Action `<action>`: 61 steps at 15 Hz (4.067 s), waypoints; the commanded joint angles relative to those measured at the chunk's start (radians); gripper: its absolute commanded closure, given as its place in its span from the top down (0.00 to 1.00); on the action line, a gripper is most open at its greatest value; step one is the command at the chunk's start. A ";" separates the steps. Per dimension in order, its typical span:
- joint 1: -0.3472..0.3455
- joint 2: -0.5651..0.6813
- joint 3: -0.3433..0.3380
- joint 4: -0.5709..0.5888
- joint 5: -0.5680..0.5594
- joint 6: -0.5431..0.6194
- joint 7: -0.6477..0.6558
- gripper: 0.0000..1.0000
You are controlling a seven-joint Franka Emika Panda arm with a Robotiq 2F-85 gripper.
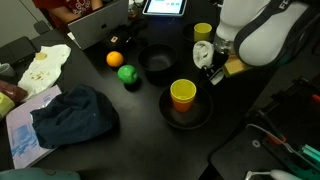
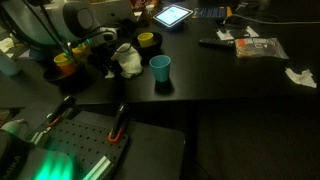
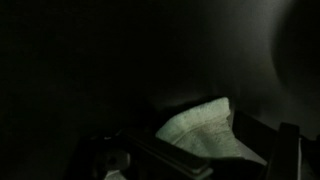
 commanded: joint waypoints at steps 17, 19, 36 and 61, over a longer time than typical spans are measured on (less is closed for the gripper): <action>0.410 -0.073 -0.354 -0.016 -0.153 -0.157 0.124 0.04; 0.469 -0.091 -0.421 -0.009 -0.237 -0.182 0.179 0.04; 0.548 -0.251 -0.598 0.047 -0.603 -0.368 0.436 0.30; 0.095 -0.262 -0.268 0.020 -0.398 -0.105 0.773 1.00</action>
